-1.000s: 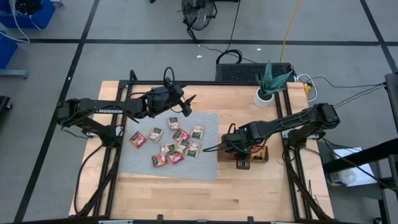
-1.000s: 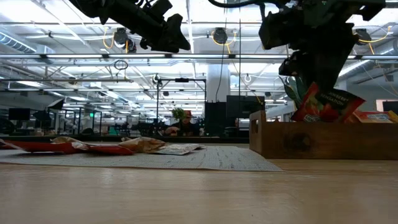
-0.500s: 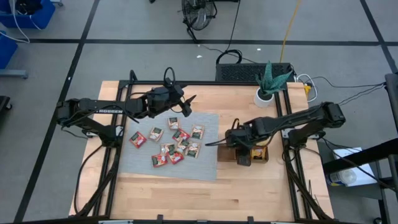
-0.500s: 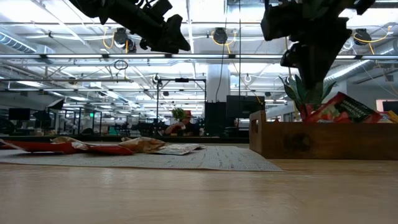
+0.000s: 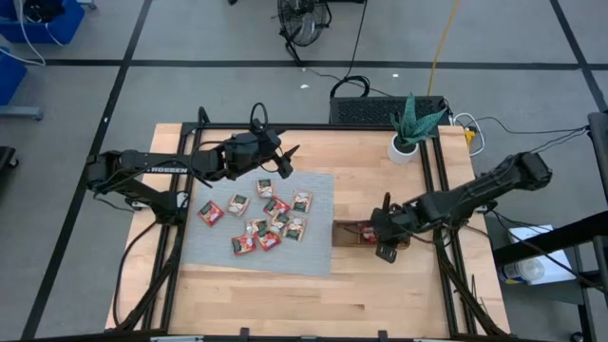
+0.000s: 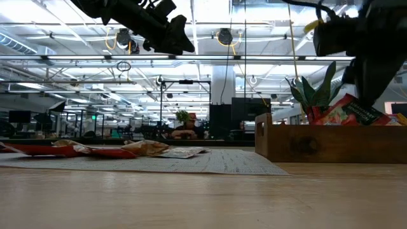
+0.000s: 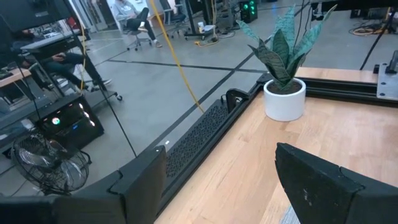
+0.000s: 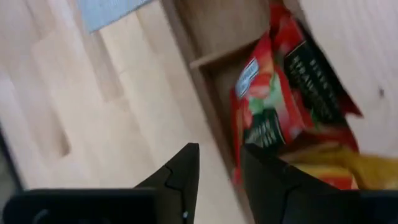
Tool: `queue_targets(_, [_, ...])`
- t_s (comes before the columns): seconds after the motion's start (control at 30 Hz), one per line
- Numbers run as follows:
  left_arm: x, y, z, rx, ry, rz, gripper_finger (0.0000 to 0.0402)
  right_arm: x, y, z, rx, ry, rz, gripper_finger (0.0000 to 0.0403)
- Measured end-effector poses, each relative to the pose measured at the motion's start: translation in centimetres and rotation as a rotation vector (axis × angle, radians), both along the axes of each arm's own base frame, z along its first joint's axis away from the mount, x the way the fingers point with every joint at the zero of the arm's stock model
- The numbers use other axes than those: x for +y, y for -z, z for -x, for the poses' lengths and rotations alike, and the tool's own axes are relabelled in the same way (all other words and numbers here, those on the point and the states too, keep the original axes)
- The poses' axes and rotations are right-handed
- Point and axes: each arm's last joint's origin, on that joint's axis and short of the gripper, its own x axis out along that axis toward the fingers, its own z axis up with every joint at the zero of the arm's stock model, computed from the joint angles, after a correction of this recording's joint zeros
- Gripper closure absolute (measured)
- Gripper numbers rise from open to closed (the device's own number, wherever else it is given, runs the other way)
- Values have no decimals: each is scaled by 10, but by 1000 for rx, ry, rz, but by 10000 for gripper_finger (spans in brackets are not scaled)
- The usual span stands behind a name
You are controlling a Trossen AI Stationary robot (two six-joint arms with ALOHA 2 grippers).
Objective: Pick & Place Tea
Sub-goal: Put the red tea bag into the middle section of the wooden organizer
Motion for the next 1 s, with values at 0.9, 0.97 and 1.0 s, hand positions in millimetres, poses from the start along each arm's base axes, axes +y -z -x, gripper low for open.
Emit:
queue_targets(0.9, [0, 0, 0, -2, -1, 5, 105, -10, -10, 31, -159, 20, -26, 342])
queue_targets(0.97, [0, 0, 0, -2, -1, 5, 105, -10, -9, 30, -154, 20, -22, 342])
queue_targets(1.0, [0, 0, 0, -2, -1, 5, 105, -10, -8, 29, -154, 21, -15, 342])
